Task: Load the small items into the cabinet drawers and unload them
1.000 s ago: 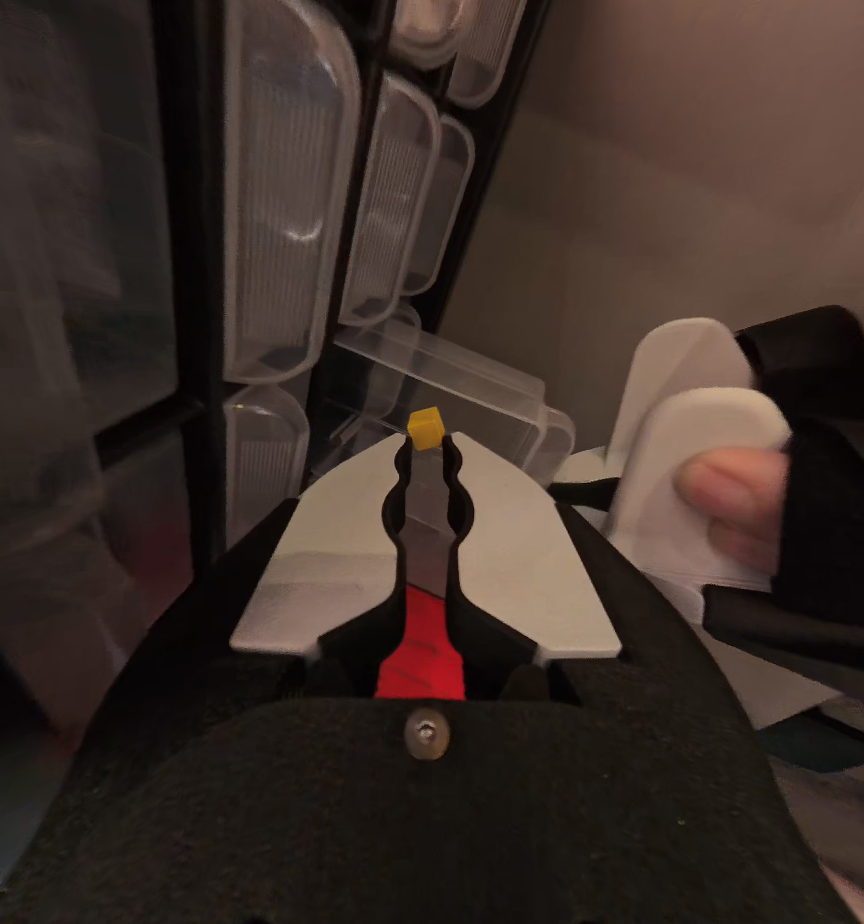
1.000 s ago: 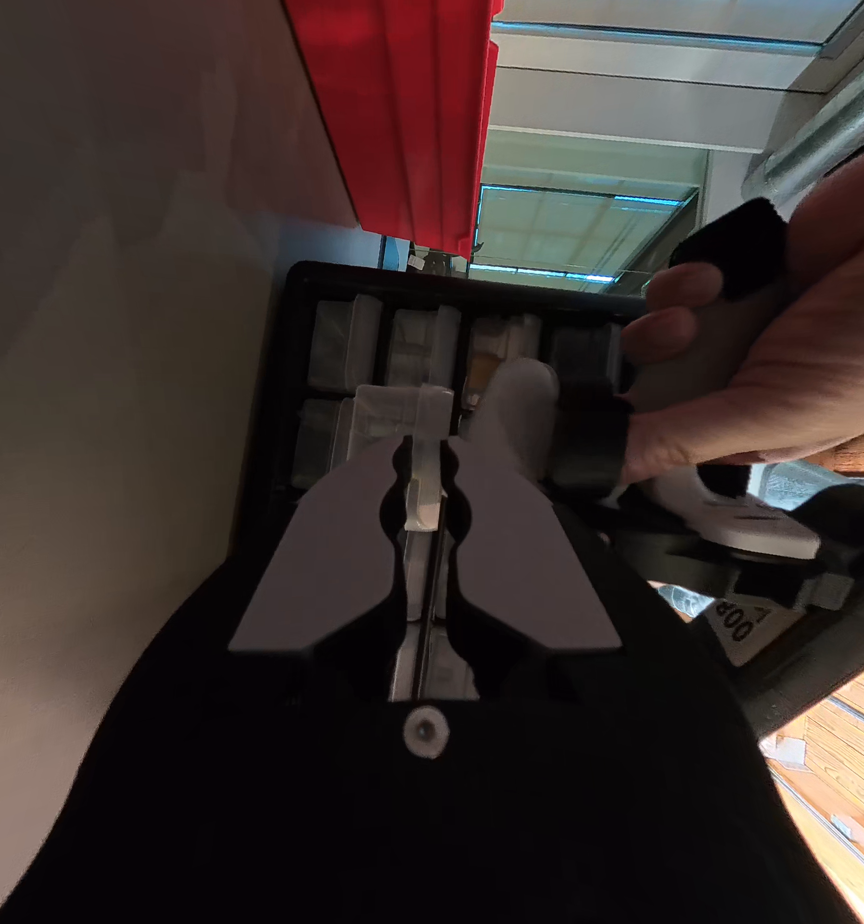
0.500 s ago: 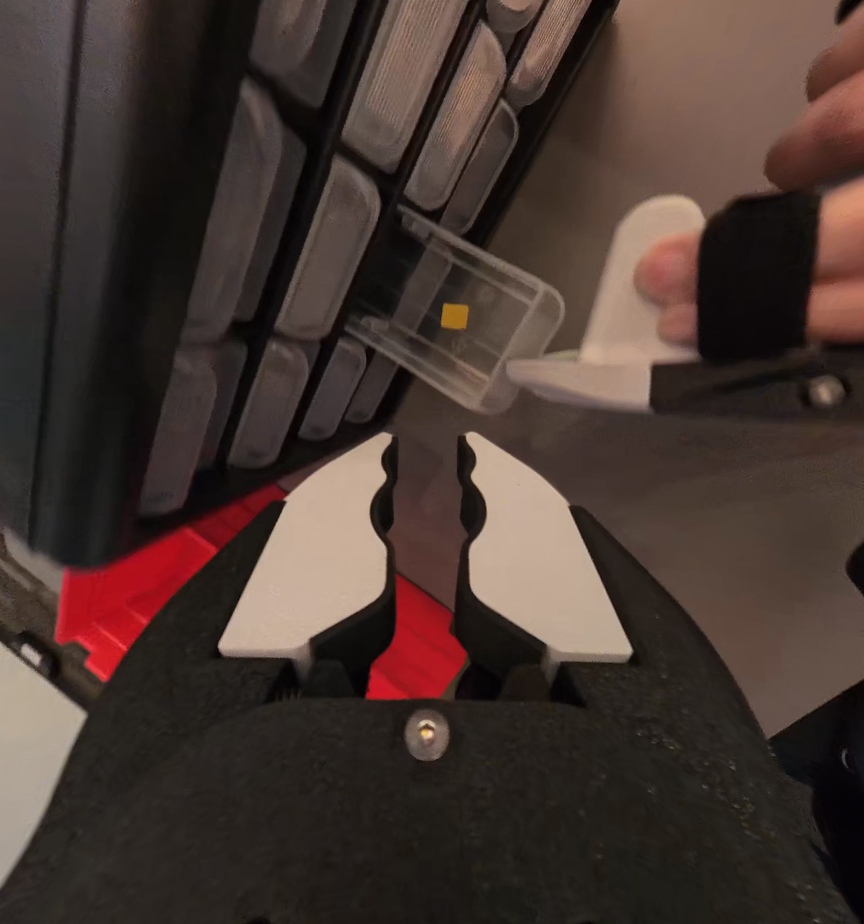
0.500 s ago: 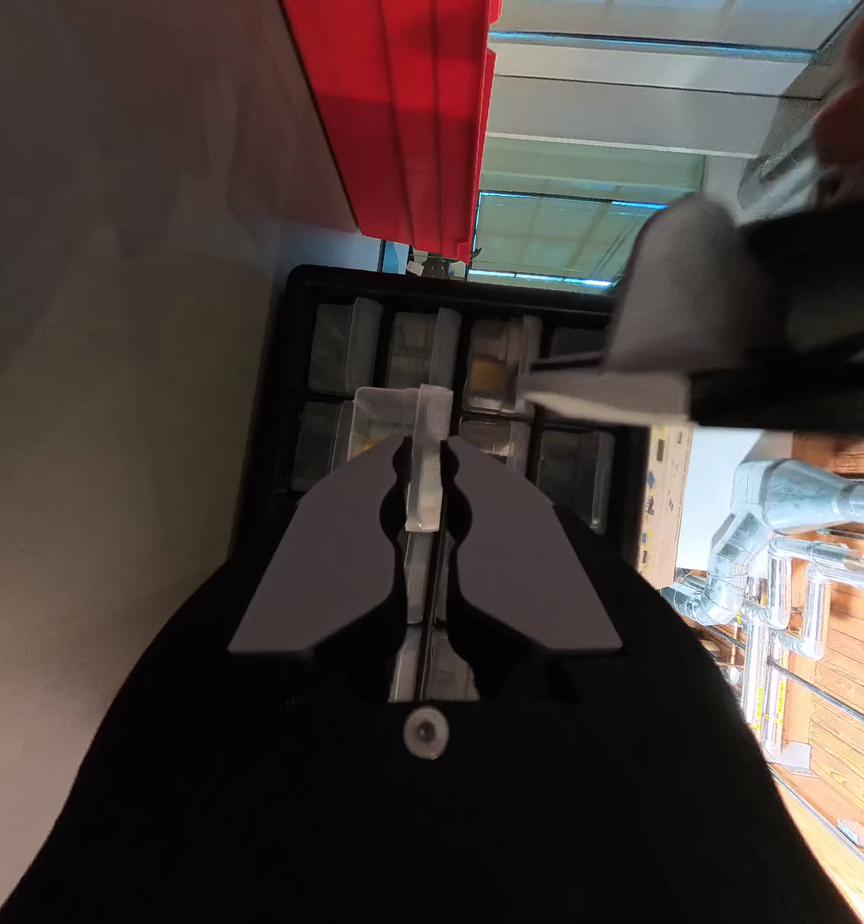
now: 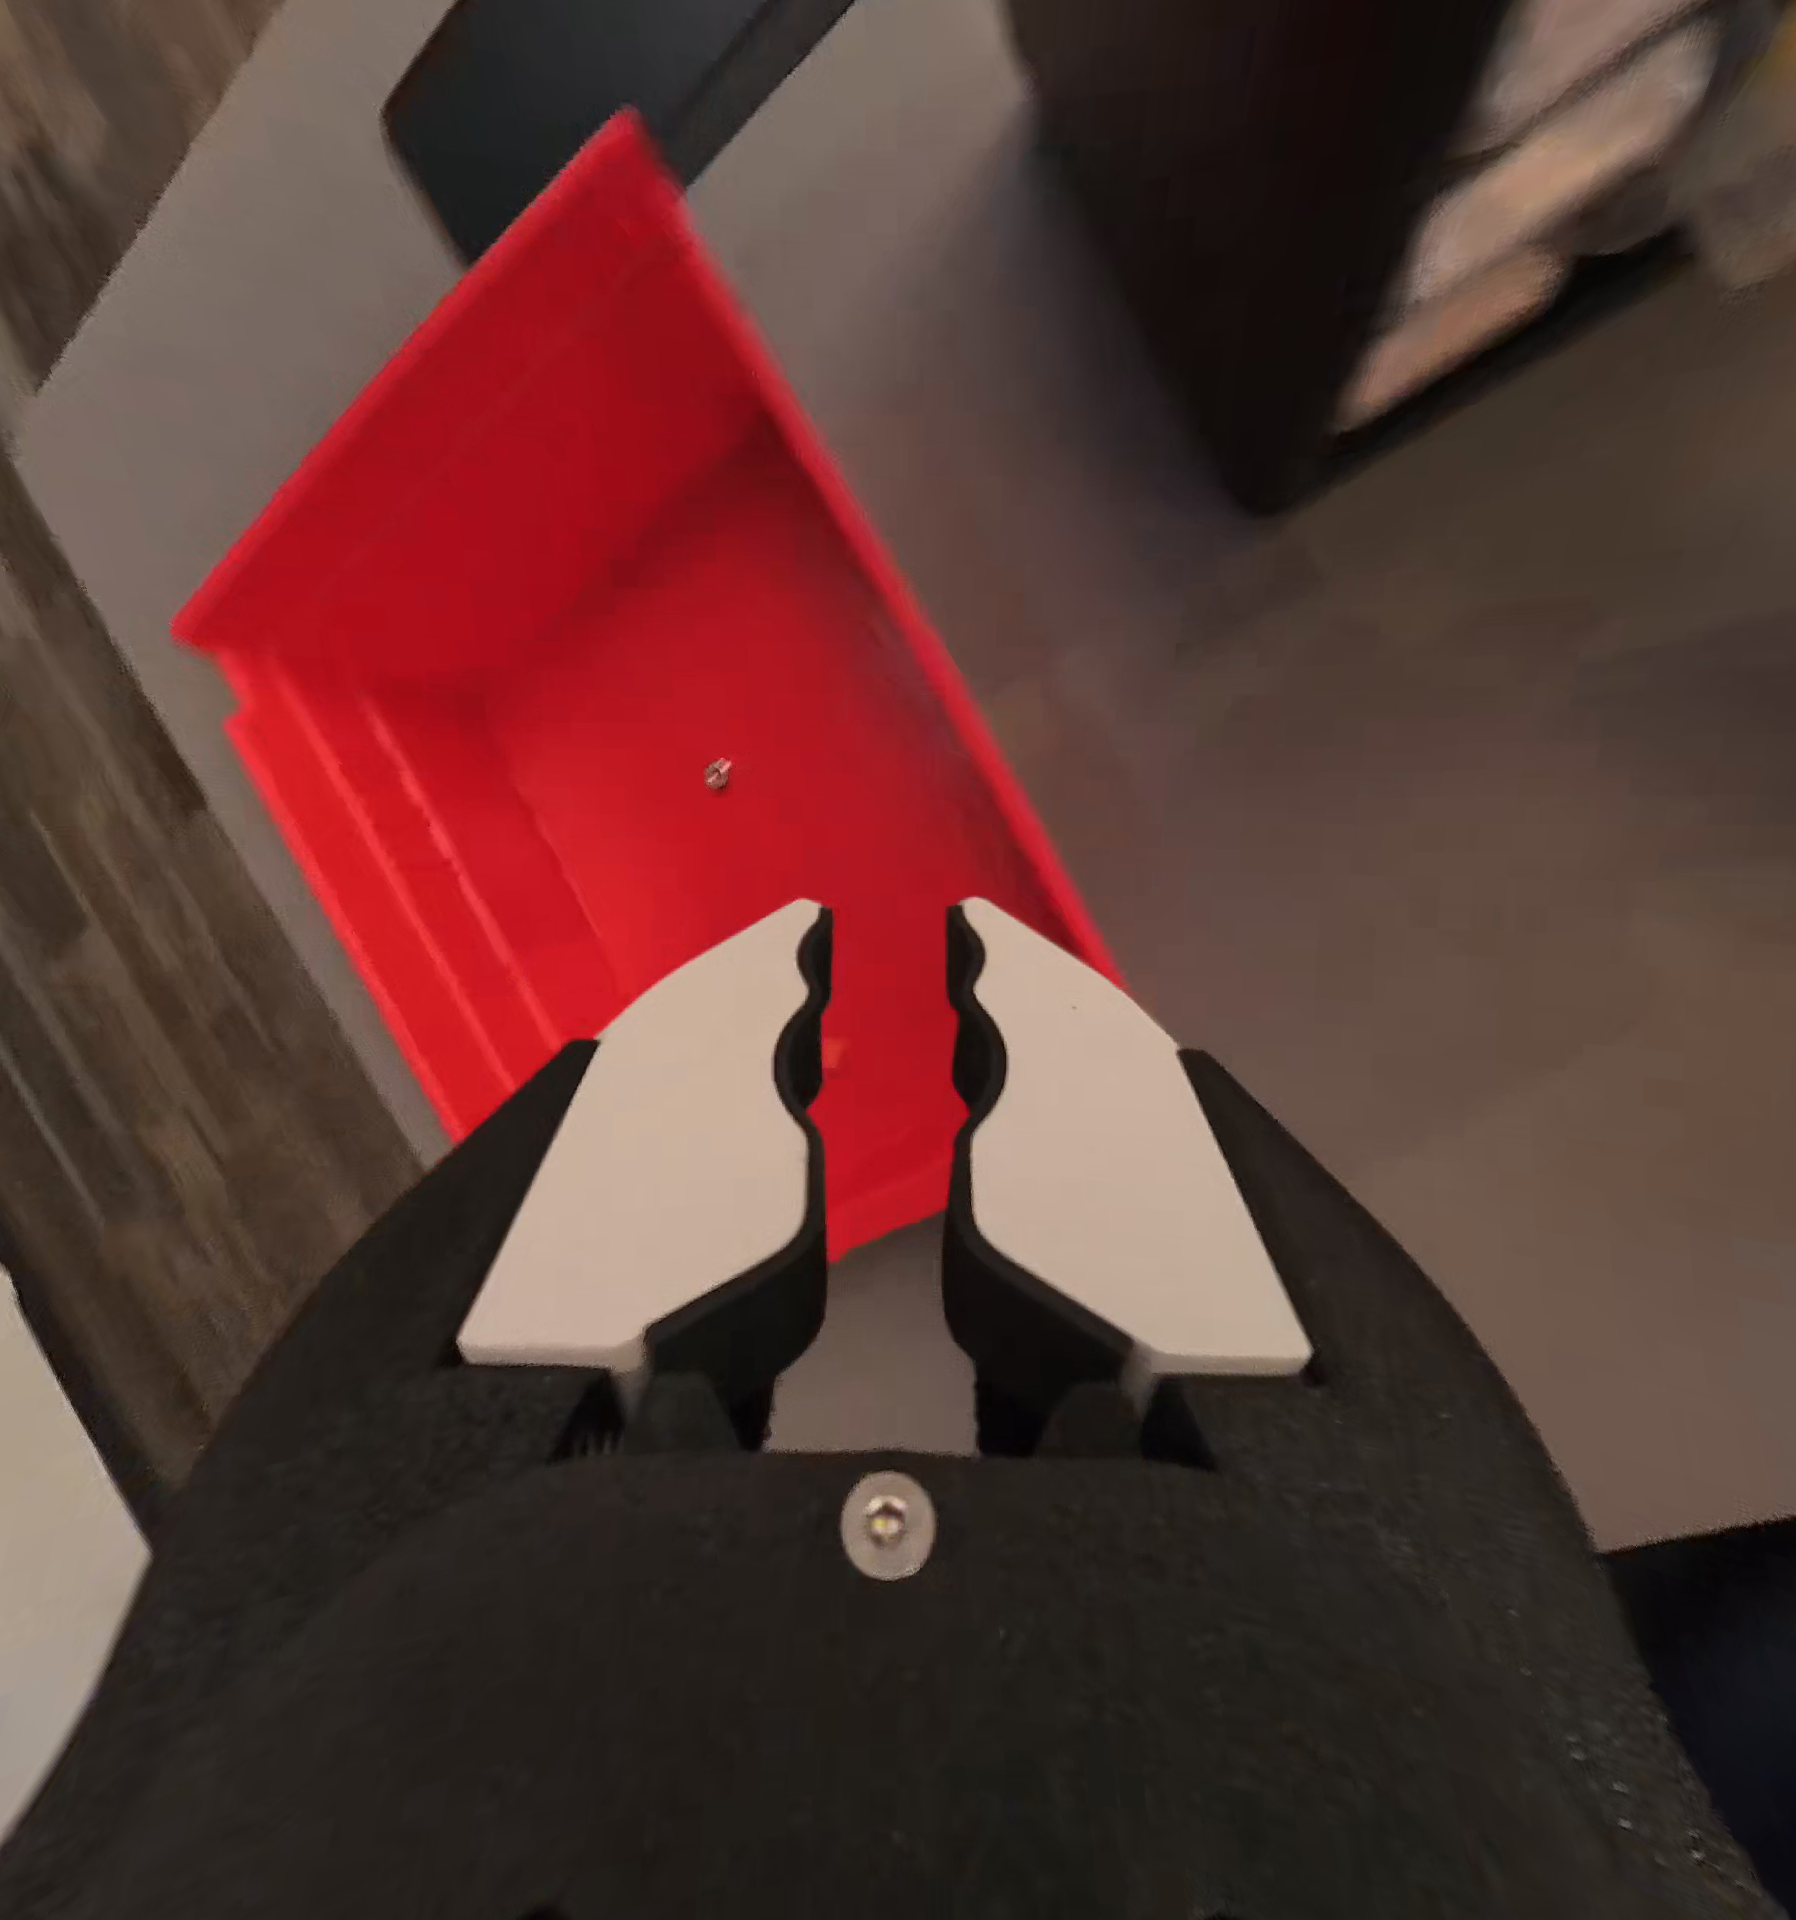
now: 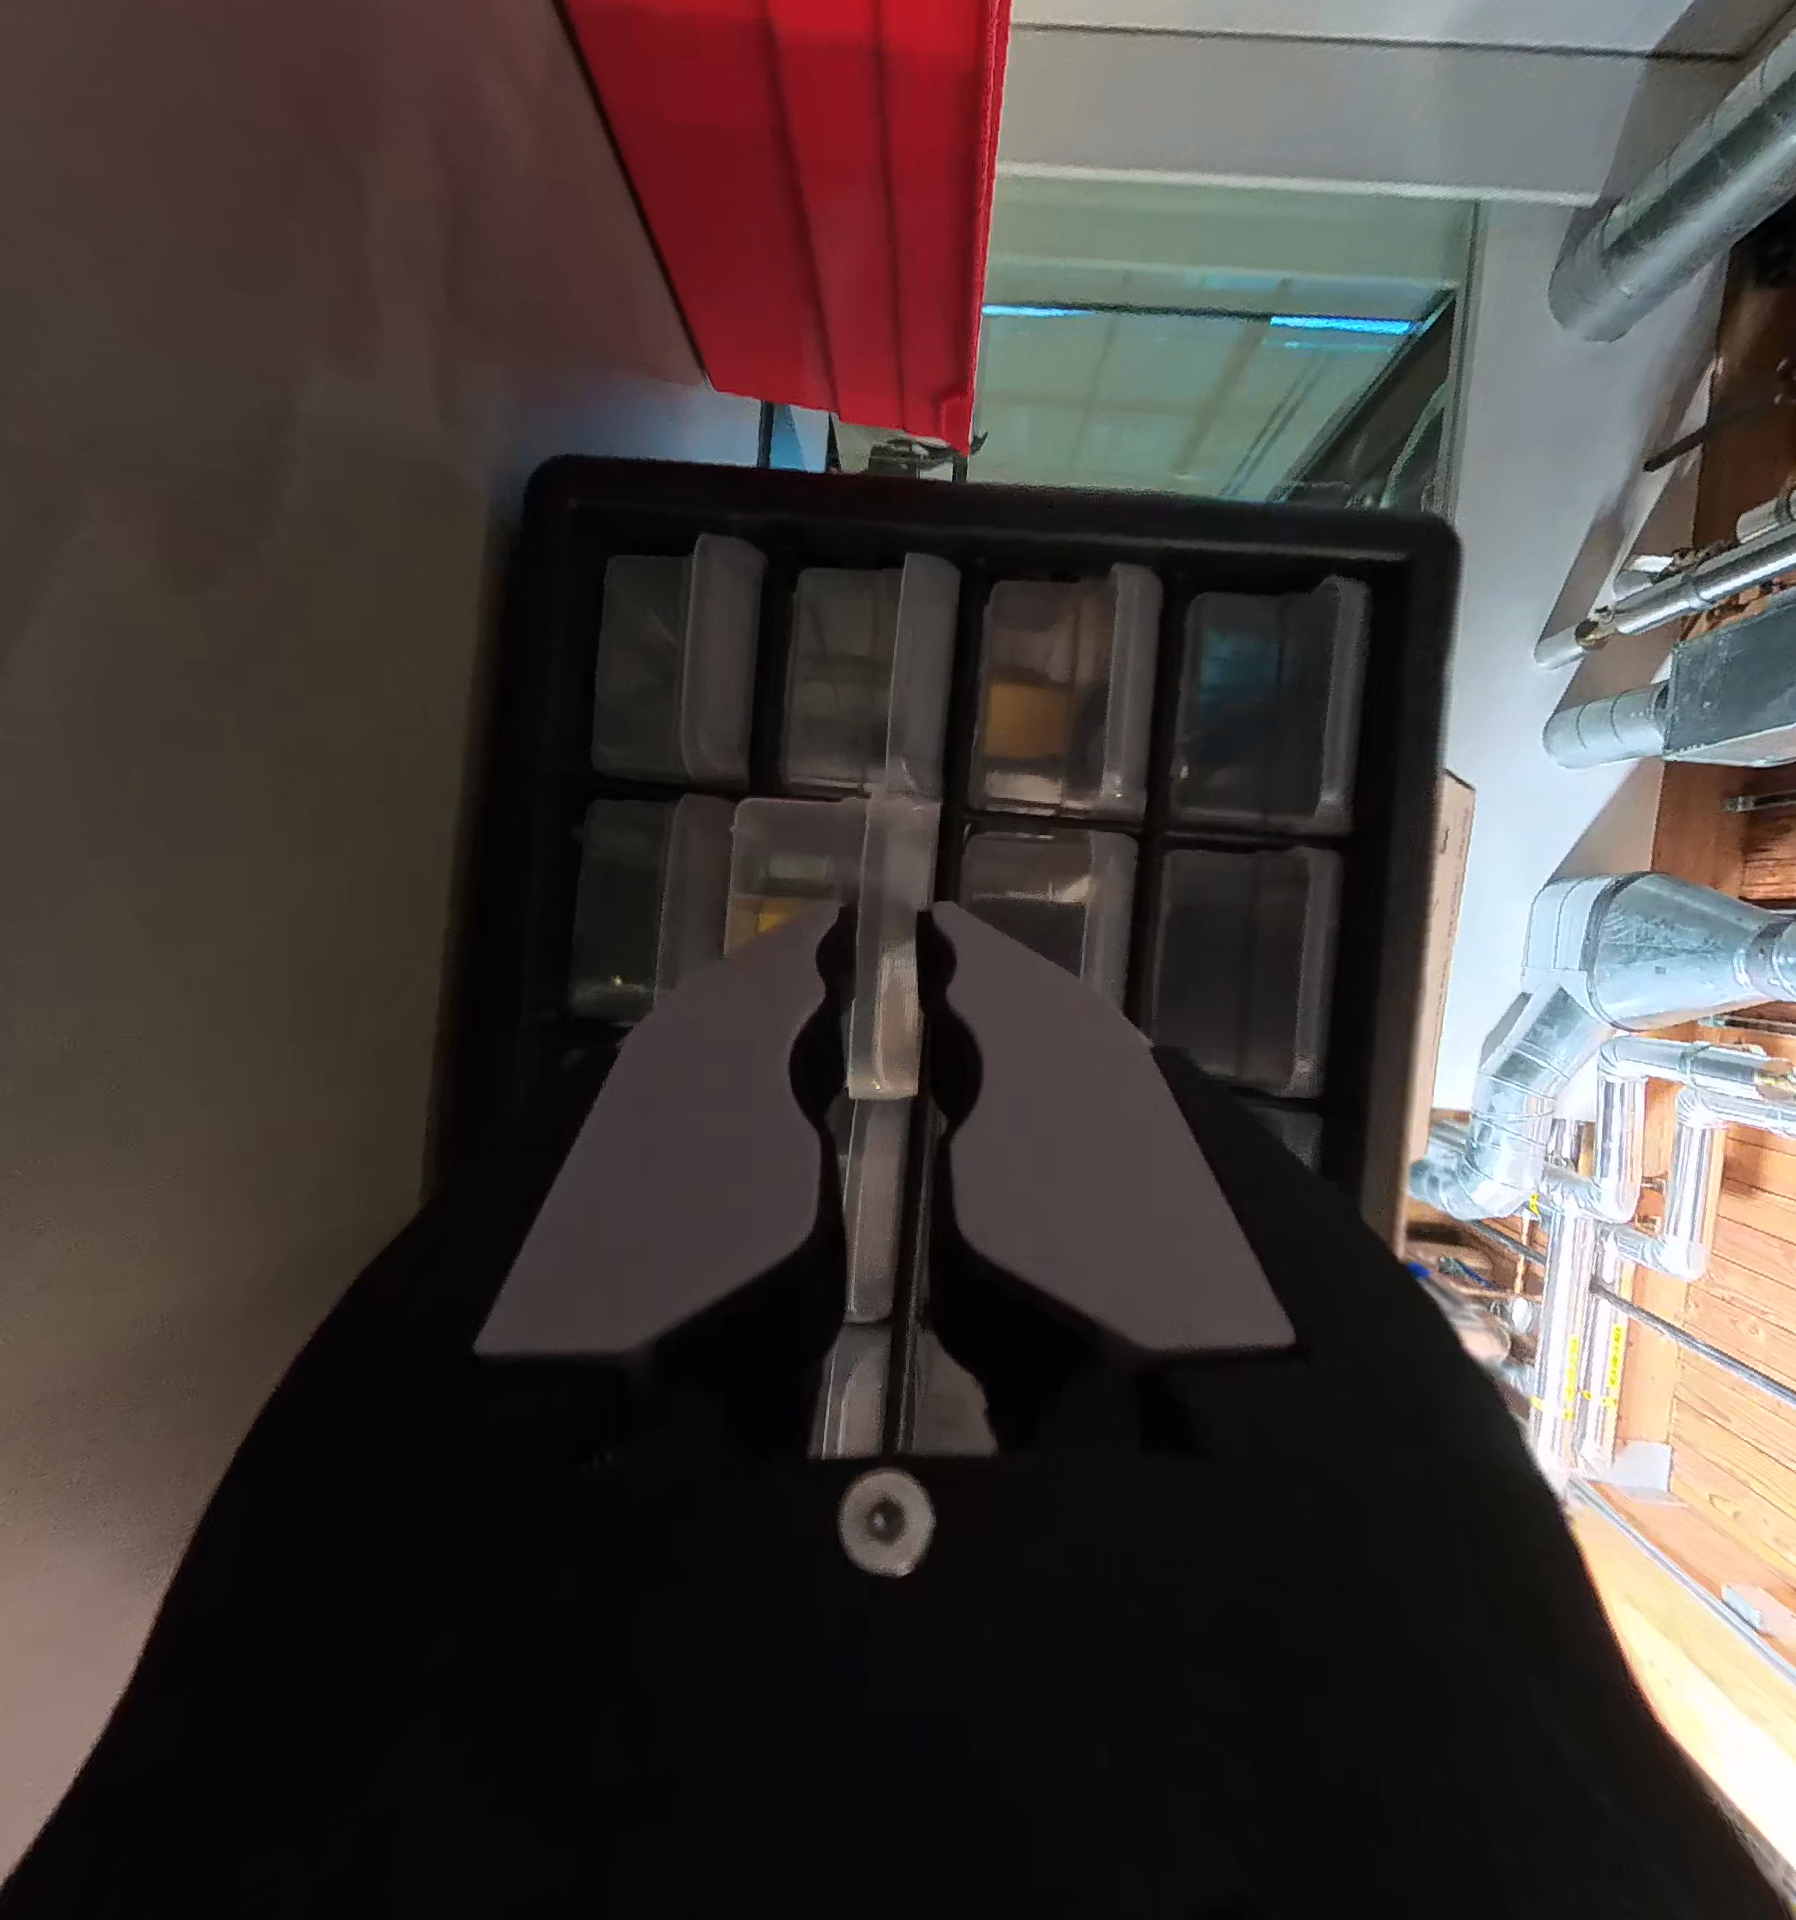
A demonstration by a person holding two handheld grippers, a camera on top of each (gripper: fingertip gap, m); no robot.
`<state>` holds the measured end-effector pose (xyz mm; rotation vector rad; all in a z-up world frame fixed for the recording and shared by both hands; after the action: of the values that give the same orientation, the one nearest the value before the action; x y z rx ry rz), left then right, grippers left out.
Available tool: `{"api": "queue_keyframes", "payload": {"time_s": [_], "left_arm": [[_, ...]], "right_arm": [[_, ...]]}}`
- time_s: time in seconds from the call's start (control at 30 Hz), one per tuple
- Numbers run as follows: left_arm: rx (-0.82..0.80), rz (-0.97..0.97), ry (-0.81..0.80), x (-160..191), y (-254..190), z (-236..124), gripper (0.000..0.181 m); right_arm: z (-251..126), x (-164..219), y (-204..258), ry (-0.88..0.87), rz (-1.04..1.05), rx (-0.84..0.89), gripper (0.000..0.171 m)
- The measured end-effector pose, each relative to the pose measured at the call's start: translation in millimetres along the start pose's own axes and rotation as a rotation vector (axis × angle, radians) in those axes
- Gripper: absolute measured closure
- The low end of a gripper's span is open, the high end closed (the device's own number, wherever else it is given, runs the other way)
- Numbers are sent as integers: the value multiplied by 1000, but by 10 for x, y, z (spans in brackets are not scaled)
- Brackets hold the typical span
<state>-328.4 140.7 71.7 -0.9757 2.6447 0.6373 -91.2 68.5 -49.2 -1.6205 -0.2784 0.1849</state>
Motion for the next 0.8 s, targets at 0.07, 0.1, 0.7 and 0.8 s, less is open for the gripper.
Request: {"api": "queue_keyframes", "payload": {"time_s": [0.07, 0.1, 0.7, 0.8], "left_arm": [[-45, -75, 48, 67, 204, 85, 161], [-57, -106, 68, 91, 277, 125, 161], [-7, -93, 102, 78, 312, 266, 160], [-4, -127, 135, 146, 393, 316, 160]], "right_arm": [[79, 36, 3, 22, 11, 2, 159], [113, 55, 4, 27, 22, 5, 159], [279, 133, 22, 28, 100, 64, 148], [190, 90, 149, -23, 95, -11, 149]]}}
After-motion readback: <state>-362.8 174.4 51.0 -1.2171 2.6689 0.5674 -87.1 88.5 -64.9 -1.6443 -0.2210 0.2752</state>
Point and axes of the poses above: each gripper's, where its closed fingertips meet, z out along the fingers, x out of its underside, y = z × x across the jaws, the point moved 8 cm from there along -z, back along the fingers
